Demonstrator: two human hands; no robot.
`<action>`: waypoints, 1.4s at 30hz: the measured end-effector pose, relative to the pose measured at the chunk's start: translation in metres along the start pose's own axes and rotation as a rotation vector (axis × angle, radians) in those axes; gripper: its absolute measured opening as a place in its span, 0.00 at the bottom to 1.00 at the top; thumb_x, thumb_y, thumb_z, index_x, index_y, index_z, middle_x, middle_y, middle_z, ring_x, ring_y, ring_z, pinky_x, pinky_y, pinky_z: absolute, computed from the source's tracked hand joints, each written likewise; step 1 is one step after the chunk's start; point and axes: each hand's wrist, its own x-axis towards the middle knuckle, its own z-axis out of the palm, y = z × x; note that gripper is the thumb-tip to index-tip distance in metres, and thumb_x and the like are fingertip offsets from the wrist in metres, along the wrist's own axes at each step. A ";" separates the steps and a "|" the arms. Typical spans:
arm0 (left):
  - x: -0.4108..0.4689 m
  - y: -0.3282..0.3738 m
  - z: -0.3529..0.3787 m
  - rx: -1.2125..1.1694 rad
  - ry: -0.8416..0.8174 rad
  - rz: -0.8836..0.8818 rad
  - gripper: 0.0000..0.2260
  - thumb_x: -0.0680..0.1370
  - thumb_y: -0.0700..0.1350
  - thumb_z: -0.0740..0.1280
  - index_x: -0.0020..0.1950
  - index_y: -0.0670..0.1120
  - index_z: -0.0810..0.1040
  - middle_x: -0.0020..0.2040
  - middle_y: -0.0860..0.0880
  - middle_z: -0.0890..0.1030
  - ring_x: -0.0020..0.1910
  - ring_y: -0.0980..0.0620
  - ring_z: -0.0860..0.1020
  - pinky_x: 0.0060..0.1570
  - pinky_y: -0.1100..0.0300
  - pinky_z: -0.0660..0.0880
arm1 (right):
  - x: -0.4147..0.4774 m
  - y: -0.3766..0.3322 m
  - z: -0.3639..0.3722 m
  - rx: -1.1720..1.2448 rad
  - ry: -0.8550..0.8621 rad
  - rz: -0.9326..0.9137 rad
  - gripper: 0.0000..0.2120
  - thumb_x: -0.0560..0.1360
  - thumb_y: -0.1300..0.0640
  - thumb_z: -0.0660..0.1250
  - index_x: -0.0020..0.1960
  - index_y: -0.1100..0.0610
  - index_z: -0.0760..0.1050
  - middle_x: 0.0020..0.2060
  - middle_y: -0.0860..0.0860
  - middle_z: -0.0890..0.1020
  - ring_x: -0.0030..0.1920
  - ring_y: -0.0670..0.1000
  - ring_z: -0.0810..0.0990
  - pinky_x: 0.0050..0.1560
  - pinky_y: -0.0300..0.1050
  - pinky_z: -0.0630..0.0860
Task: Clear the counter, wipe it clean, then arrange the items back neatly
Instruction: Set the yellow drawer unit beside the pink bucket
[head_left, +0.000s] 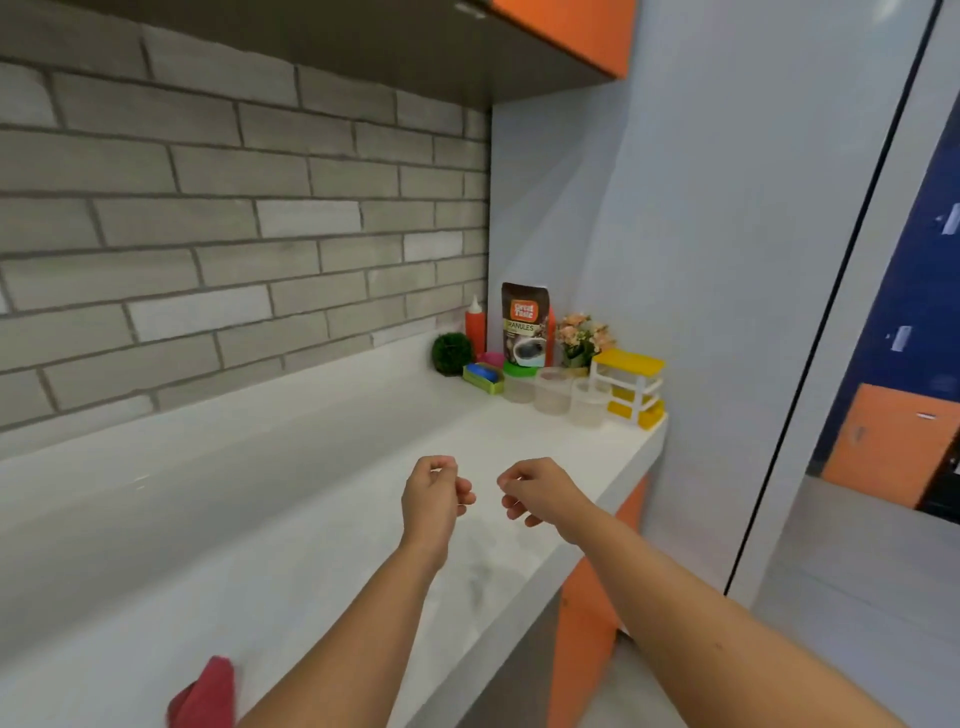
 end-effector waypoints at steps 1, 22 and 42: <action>0.002 -0.002 0.012 0.008 -0.011 -0.005 0.06 0.80 0.43 0.57 0.50 0.45 0.73 0.37 0.46 0.77 0.35 0.49 0.76 0.40 0.58 0.74 | 0.003 0.007 -0.011 0.003 0.011 0.009 0.07 0.76 0.60 0.60 0.48 0.58 0.77 0.35 0.52 0.78 0.33 0.48 0.77 0.33 0.38 0.71; 0.117 -0.016 0.249 0.083 -0.309 -0.062 0.06 0.80 0.44 0.57 0.49 0.45 0.73 0.42 0.47 0.76 0.36 0.50 0.76 0.37 0.60 0.73 | 0.138 0.104 -0.213 0.104 0.346 0.149 0.06 0.77 0.61 0.60 0.47 0.59 0.76 0.37 0.55 0.78 0.33 0.49 0.75 0.31 0.39 0.69; 0.192 -0.021 0.411 0.121 -0.101 -0.070 0.21 0.81 0.46 0.57 0.73 0.46 0.61 0.69 0.46 0.68 0.68 0.47 0.67 0.62 0.58 0.64 | 0.311 0.151 -0.322 0.175 0.188 0.031 0.27 0.81 0.50 0.55 0.76 0.58 0.53 0.74 0.56 0.60 0.73 0.56 0.61 0.70 0.50 0.61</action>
